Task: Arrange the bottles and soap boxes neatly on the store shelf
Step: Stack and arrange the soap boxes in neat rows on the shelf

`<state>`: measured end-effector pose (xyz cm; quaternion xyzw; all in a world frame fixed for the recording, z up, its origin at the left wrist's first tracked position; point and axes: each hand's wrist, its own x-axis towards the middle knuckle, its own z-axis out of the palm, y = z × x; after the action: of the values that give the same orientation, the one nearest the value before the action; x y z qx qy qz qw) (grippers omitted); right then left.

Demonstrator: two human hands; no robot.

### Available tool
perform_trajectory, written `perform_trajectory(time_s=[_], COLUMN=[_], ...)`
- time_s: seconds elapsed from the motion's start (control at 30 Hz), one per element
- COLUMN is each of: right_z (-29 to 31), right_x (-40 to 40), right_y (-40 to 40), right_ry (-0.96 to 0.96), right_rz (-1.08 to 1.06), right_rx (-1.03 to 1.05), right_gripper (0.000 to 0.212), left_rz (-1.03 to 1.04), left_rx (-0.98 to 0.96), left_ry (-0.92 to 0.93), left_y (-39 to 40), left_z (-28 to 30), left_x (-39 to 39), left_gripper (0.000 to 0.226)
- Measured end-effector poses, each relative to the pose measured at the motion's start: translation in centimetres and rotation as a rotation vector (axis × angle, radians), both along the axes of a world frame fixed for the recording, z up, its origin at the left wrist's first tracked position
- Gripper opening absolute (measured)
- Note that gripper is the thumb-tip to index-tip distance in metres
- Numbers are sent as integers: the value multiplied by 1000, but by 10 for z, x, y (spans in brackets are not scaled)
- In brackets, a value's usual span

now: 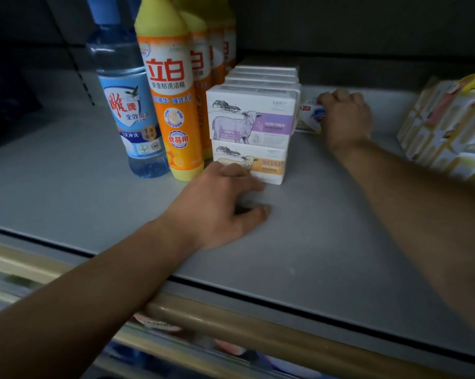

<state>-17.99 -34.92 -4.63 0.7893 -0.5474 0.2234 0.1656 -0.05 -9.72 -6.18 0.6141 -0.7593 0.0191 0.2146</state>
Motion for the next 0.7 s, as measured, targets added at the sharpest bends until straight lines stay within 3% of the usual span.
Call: perform_trajectory(time_s=[0.17, 0.53, 0.7], right_z=[15, 13, 3], right_x=[-9, -72, -145], right_y=[34, 221, 279], right_ry=[-27, -160, -210], right_rz=[12, 55, -86], right_rx=[89, 346, 400], right_gripper=[61, 50, 52], left_rz=[4, 45, -17], left_rx=[6, 62, 19], left_ry=[-12, -94, 113], left_y=[2, 20, 35], left_z=[3, 15, 13], left_x=[-2, -11, -31], left_gripper=[51, 60, 36])
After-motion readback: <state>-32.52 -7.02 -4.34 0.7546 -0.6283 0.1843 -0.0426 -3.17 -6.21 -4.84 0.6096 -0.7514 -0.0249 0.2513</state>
